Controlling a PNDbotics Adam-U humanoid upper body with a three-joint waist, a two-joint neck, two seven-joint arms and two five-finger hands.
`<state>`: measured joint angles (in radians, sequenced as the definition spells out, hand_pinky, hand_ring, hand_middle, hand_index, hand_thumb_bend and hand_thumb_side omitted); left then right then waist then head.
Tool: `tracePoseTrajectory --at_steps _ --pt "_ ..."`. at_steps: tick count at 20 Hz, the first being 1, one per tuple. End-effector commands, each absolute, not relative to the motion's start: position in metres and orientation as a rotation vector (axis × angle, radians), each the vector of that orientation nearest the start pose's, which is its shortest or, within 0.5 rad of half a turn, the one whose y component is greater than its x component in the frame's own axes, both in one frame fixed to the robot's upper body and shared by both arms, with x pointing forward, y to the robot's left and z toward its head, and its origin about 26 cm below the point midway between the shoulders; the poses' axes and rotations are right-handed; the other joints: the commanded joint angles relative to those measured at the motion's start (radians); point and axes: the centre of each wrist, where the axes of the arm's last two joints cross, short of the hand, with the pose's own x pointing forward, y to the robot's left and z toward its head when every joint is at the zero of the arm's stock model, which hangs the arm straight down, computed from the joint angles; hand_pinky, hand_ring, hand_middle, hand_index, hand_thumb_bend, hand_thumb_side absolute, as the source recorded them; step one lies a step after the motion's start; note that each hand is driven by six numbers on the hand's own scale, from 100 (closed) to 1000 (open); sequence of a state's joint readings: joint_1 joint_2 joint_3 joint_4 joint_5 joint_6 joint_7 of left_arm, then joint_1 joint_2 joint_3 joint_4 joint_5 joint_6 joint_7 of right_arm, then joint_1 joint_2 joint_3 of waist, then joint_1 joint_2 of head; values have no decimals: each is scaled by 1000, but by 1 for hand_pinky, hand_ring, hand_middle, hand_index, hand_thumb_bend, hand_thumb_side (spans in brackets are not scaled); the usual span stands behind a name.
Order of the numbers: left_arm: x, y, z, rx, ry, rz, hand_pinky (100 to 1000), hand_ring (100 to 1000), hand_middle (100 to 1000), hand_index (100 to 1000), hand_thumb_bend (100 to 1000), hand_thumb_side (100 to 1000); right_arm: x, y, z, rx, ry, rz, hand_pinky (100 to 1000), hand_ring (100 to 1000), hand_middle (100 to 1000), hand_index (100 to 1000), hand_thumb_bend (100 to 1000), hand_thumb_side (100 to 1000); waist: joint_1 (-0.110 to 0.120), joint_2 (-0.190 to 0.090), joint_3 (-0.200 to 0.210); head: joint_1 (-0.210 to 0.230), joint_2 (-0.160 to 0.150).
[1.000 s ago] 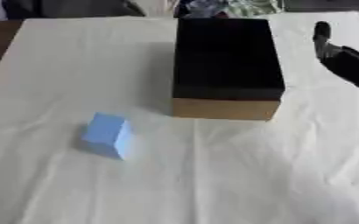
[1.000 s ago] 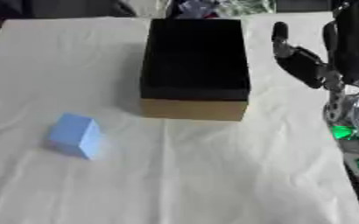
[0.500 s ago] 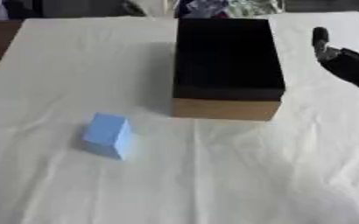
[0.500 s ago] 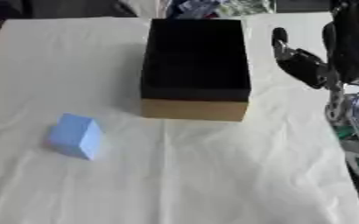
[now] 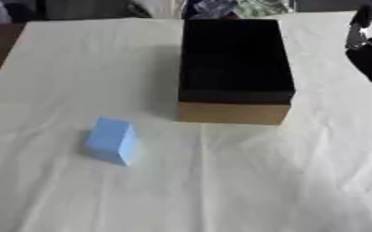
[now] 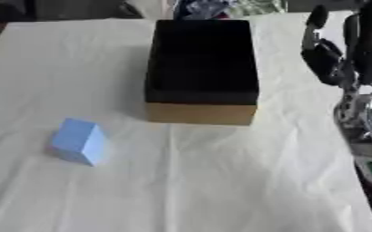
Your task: Pick up objects on the table and place them in the box.
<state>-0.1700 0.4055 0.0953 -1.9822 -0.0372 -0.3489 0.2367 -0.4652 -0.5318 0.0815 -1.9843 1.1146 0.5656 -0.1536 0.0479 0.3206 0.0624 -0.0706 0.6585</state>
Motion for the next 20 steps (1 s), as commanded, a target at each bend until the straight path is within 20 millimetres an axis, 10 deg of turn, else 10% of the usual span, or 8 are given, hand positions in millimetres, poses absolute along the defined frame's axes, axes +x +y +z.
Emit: tracePoseTrajectory --at_steps 1,8,20 --pt "284 321 205 646 -2483 -510 963 783 760 919 191 317 306 -254 260 -1736 -1844 371 831 786 700 856 100 271 3 -23 0 -9 11" --pt "283 328 230 793 -2170 -1087 955 819 784 924 262 337 306 -254 257 -1660 -1901 299 818 775 679 850 100 289 7 -29 -5 -27 31" --pt "286 322 267 695 -1736 -1551 978 854 819 937 556 350 306 -251 257 -1590 -1959 268 814 767 666 849 100 304 6 -40 -17 -29 38"
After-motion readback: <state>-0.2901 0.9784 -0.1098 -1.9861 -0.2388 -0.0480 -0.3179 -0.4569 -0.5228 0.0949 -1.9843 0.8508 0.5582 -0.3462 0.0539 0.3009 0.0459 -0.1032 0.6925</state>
